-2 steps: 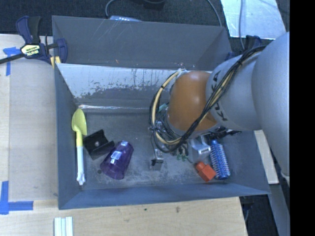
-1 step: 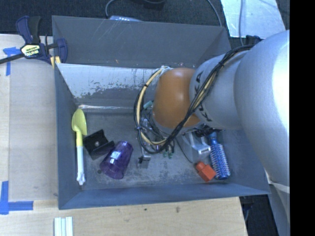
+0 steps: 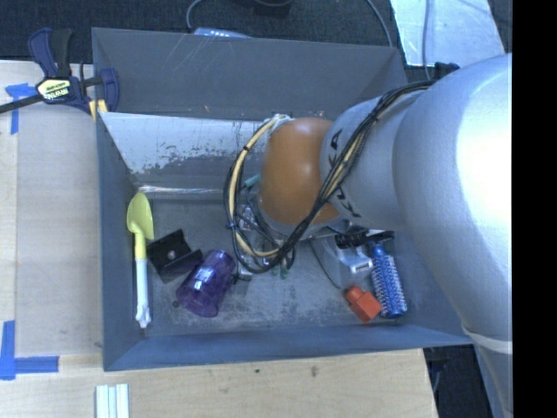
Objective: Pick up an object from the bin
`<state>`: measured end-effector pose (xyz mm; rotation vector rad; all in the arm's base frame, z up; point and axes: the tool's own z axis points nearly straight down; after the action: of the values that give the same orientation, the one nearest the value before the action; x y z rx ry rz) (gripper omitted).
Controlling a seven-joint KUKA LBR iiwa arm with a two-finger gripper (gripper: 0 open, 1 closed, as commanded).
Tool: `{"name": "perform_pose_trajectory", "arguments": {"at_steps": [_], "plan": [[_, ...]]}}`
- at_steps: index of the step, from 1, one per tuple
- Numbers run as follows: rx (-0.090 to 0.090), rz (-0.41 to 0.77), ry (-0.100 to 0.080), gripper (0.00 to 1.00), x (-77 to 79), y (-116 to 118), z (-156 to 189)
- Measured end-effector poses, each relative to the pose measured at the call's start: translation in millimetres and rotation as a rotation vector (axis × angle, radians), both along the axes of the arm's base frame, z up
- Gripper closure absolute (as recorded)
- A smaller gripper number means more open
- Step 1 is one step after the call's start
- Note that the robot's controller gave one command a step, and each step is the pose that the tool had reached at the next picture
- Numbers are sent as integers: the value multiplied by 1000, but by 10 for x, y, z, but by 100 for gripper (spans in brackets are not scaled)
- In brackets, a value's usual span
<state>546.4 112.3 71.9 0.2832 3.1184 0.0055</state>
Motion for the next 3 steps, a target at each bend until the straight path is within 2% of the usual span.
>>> {"name": "perform_pose_trajectory", "arguments": {"at_steps": [1, 2, 3], "plan": [[-6, 249, 1, 0, 36, 411, -9], [-18, 55, 3, 100, -39, 986, -19], [-19, 55, 3, 100, -39, 986, -20]]}}
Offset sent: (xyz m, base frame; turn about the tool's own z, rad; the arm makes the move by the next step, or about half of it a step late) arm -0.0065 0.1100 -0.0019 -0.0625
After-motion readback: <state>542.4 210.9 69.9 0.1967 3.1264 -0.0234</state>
